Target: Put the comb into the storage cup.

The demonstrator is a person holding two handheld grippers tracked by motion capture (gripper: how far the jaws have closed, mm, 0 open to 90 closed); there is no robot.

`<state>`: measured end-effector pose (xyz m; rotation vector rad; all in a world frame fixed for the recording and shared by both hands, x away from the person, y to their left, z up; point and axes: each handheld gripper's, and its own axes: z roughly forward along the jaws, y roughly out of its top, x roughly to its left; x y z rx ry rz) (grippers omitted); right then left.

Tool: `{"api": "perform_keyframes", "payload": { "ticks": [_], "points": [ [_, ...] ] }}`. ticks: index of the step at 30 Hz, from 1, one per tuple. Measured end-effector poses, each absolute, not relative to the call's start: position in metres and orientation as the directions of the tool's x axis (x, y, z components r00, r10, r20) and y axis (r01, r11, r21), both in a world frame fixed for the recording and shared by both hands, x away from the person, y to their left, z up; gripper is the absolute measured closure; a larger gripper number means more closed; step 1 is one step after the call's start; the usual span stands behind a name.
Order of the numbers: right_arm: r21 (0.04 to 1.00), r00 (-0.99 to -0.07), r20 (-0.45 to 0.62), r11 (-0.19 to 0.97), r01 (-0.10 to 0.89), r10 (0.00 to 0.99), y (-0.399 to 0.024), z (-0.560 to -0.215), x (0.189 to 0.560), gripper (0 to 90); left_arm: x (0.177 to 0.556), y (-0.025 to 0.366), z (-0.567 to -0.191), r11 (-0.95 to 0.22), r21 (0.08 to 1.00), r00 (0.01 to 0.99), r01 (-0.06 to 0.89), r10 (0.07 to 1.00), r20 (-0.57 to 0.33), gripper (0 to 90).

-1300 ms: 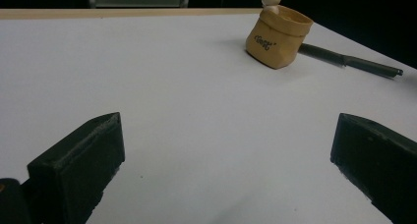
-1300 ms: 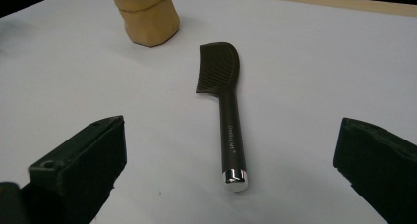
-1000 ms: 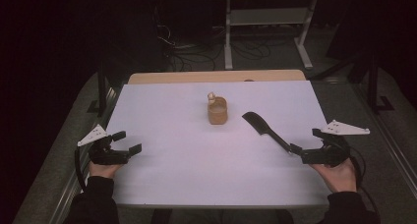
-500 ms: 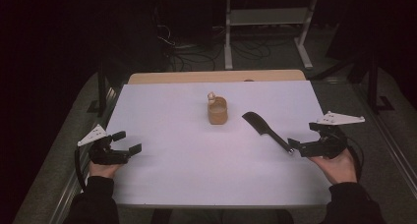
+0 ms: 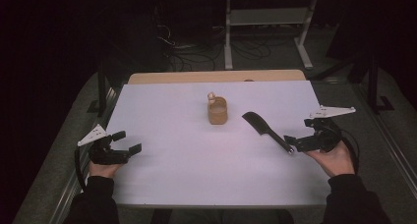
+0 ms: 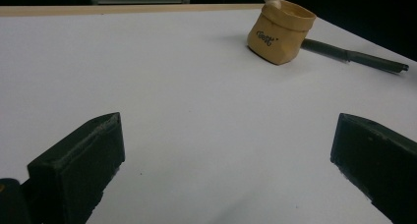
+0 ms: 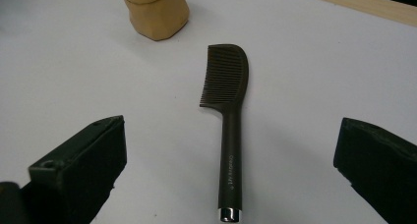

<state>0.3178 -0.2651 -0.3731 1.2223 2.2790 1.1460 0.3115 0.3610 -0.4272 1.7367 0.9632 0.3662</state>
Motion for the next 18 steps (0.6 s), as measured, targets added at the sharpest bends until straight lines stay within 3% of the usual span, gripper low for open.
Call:
{"api": "perform_keyframes", "payload": {
  "ticks": [18],
  "points": [
    [0.710,-0.611,0.088,0.381,0.592,0.787,-0.256,-0.381,0.340,0.0,0.311,0.360,-0.426,-0.109,0.904,0.630,0.414,0.751,-0.198,0.0]
  ]
}}
